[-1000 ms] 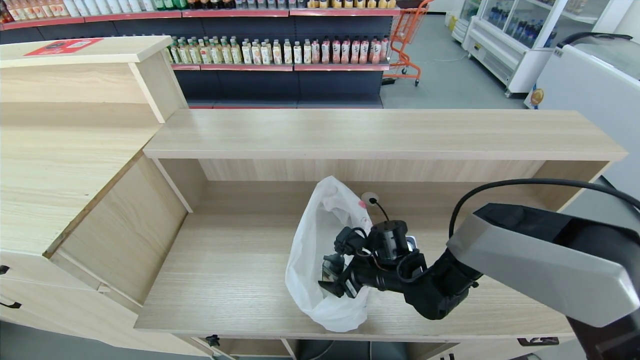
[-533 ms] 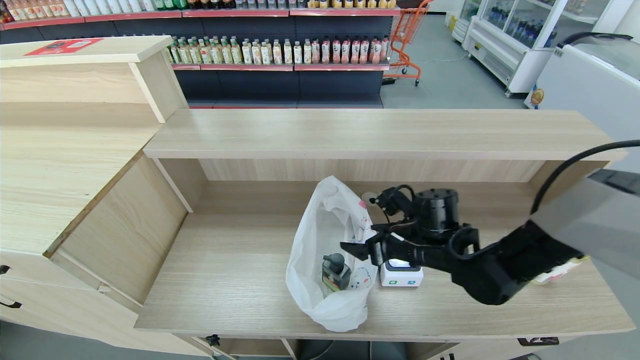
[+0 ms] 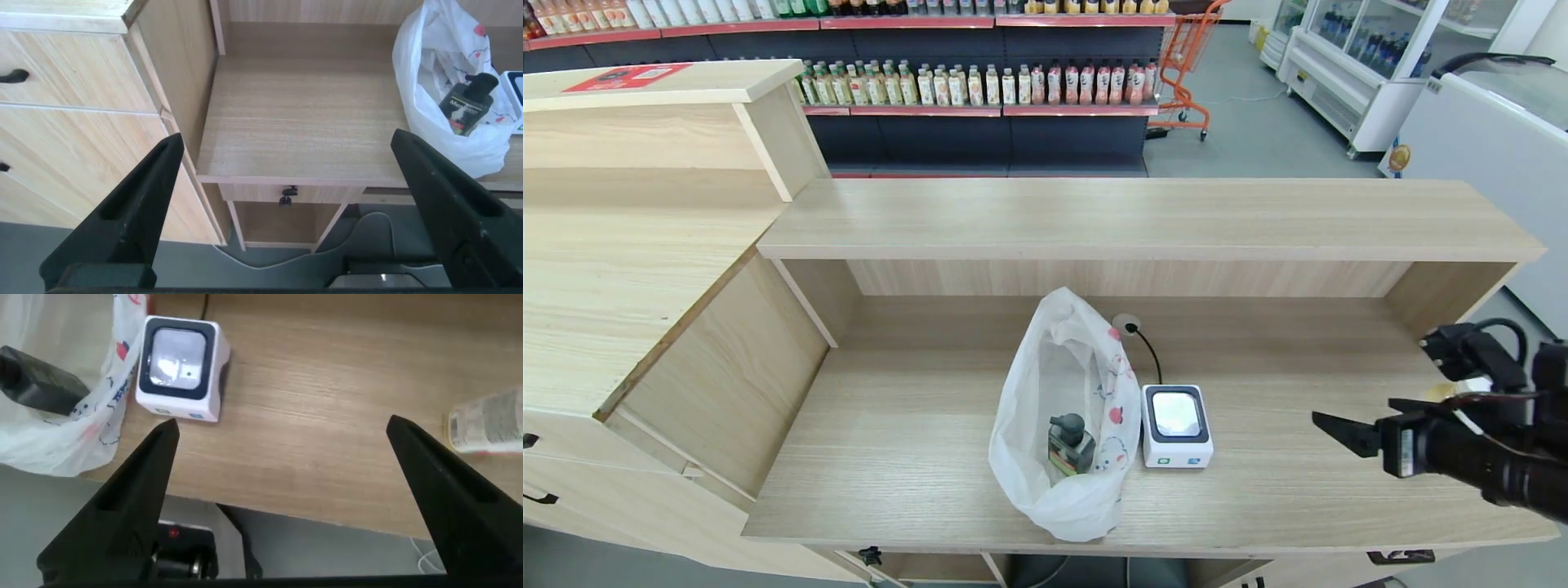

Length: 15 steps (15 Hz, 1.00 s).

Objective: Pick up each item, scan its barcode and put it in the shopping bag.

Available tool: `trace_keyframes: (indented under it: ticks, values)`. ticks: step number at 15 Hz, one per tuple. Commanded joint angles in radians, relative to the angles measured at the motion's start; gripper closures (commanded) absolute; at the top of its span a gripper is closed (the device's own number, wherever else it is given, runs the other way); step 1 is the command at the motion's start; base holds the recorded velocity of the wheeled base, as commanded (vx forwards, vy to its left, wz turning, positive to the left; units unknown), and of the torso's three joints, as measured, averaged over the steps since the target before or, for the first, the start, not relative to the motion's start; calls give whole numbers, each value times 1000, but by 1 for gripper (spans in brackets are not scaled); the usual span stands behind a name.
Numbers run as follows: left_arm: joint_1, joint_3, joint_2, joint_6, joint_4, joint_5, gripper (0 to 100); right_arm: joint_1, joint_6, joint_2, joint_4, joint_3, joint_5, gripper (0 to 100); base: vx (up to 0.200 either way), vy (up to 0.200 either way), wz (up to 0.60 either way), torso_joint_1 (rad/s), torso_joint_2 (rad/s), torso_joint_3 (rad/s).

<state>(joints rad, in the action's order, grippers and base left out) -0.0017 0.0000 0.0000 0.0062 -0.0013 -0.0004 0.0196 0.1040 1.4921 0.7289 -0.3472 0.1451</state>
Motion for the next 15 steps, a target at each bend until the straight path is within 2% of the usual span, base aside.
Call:
trace_keyframes:
  ticks: [1,5,12,15]
  values:
    - [-1,0,0,0,0,-1,0,-69,-43,-136,-8,80,1,0,0,0,0,0,0,0]
    - [0,0,2,-2,0,-1,0,-70,-76,-154,-8,106,-1,0,0,0,0,0,0,0]
    - [0,0,0,0,0,-1,0,-73,-76,-168,-11,131,-29,0,0,-200,0,3,3,2]
    - [0,0,0,0,0,-1,0,-73,-84,-233,-112,132,-27,0,0,-200,0,1,4,4]
